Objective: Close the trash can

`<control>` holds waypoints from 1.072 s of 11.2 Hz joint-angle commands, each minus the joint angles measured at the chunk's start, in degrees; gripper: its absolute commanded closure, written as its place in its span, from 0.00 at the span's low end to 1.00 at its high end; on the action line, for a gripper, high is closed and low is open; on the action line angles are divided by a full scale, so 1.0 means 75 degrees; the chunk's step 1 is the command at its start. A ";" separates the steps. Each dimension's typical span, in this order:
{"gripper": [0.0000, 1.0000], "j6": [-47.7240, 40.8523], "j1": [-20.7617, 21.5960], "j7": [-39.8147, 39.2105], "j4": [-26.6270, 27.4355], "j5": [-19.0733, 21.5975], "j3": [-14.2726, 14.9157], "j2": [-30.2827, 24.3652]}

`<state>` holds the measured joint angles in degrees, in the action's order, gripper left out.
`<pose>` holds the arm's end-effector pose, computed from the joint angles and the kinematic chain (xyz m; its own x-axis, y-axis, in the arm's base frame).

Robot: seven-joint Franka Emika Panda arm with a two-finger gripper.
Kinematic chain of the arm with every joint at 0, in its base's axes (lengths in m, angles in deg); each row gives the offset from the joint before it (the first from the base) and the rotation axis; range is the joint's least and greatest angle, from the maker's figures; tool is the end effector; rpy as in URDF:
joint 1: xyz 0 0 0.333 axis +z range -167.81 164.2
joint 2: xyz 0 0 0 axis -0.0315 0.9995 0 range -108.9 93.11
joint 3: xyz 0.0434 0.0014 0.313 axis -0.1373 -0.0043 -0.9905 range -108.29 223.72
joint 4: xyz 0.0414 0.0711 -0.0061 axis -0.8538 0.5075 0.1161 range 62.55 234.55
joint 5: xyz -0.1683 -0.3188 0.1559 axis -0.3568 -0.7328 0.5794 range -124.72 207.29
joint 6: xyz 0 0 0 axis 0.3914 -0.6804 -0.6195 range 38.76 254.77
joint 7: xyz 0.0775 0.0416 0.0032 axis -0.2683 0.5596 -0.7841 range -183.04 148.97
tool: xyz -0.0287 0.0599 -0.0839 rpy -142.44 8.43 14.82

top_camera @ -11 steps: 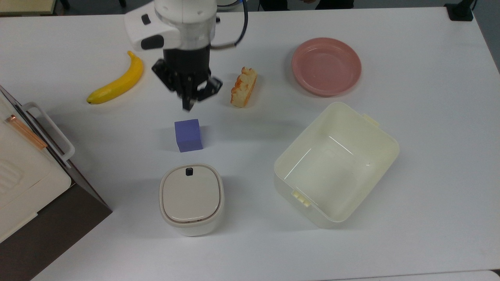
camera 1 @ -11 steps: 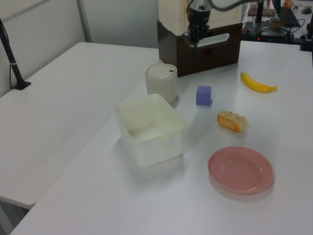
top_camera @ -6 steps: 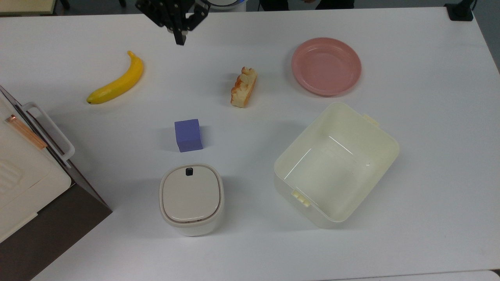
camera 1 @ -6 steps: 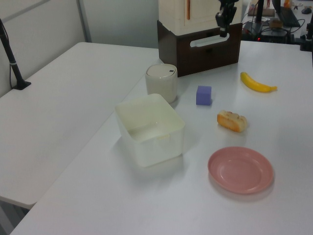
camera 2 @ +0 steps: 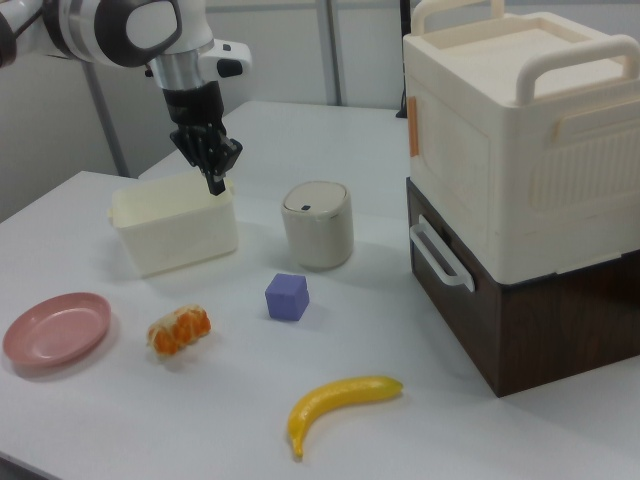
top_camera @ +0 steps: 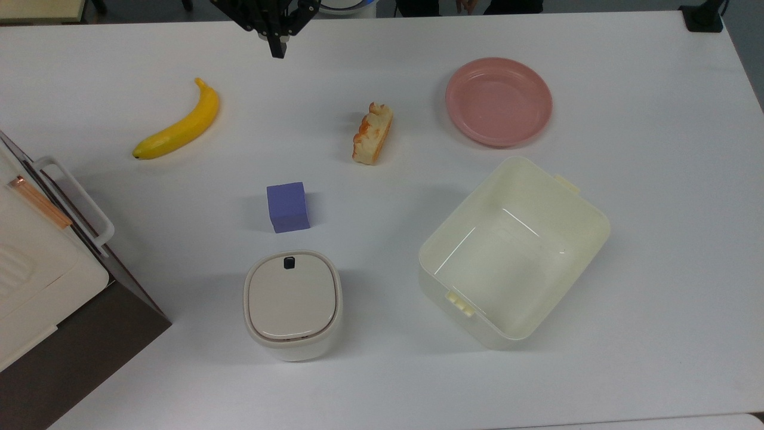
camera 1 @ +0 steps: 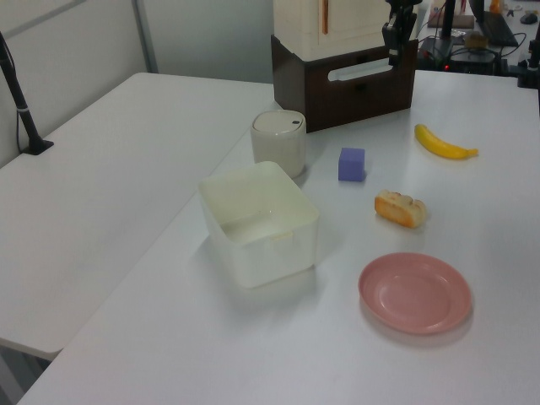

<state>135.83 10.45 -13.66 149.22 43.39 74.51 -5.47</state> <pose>0.5754 -0.0386 0.6056 0.9887 -0.1405 0.0520 -0.1393 -0.9899 -0.0275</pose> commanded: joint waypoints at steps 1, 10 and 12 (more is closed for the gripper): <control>0.97 0.0024 0.0112 -0.0274 0.0450 0.0165 0.0093 -0.0393; 0.00 0.0035 0.0288 -0.0274 0.0426 -0.0057 0.0187 -0.0393; 0.00 -0.0116 0.0300 -0.0286 0.0427 -0.0081 0.0187 -0.0452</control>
<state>135.83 11.35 -14.59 150.23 43.36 74.99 -6.43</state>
